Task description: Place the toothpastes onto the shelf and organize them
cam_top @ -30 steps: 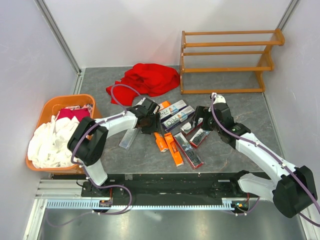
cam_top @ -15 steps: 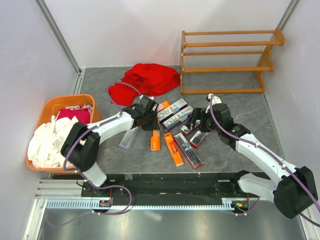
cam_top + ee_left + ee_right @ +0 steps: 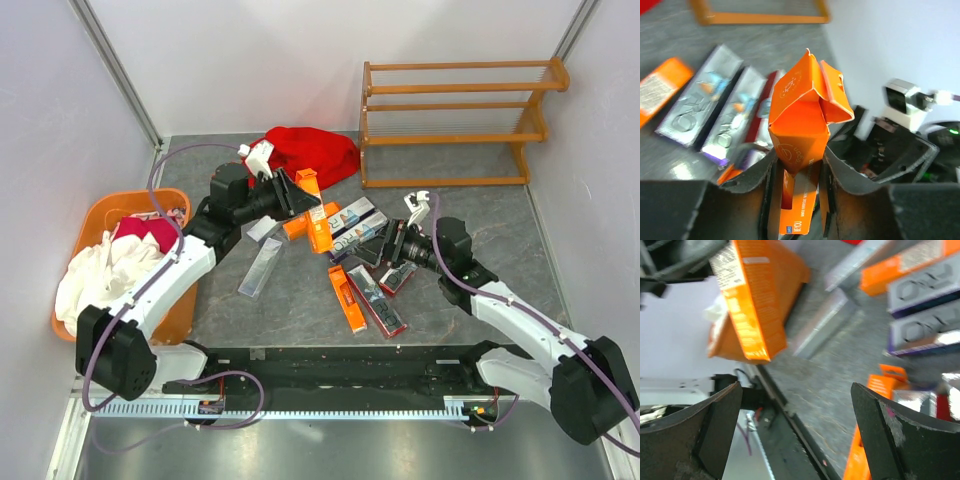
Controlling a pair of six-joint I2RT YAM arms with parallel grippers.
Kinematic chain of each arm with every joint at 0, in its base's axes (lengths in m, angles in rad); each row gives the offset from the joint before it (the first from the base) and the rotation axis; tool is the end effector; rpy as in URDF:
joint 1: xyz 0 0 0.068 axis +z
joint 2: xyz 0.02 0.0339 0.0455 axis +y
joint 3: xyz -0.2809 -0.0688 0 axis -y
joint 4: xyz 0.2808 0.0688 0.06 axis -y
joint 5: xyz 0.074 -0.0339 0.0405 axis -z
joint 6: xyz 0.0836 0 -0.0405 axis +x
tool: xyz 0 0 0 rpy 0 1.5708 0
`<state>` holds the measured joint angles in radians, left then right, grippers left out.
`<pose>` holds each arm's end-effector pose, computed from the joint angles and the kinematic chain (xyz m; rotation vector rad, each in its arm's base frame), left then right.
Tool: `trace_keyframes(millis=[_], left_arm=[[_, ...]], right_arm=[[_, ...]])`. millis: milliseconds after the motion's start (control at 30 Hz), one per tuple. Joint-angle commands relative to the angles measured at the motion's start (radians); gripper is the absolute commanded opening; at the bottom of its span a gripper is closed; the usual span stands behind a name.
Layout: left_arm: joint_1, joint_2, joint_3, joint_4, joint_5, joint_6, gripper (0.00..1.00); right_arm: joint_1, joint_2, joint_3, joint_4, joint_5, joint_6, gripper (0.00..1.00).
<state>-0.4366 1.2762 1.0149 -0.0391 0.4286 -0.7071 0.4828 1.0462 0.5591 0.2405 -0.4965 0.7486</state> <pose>0.3193 -0.1873 0.3233 0.0481 2.0194 -1.1607 0.2460 0.1739 0.2422 -0.1240 1.9912 1.2861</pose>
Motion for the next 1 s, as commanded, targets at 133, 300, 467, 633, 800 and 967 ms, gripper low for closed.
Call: trace_keyframes(millis=[133, 300, 467, 633, 800, 967], left_arm=[[0.025, -0.026, -0.119, 0.471, 0.236, -0.277, 0.37], [0.032, -0.023, -0.183, 0.625, 0.171, -0.423, 0.35], [0.03, -0.051, -0.211, 0.653, 0.056, -0.494, 0.34], [0.029, -0.049, -0.236, 0.677, -0.014, -0.554, 0.32], [0.024, -0.052, -0.251, 0.699, -0.042, -0.581, 0.31], [0.025, -0.046, -0.253, 0.702, -0.033, -0.591, 0.31]], right_arm=[[0.005, 0.084, -0.106, 0.762, -0.179, 0.43, 0.98], [0.007, 0.117, -0.148, 0.869, -0.11, 0.498, 0.98], [0.008, 0.081, -0.15, 0.795, -0.04, 0.462, 0.98], [0.02, 0.084, -0.137, 0.75, 0.012, 0.442, 0.98], [0.045, 0.132, -0.131, 0.781, 0.039, 0.449, 0.94], [0.08, 0.216, -0.084, 0.85, 0.041, 0.454, 0.9]])
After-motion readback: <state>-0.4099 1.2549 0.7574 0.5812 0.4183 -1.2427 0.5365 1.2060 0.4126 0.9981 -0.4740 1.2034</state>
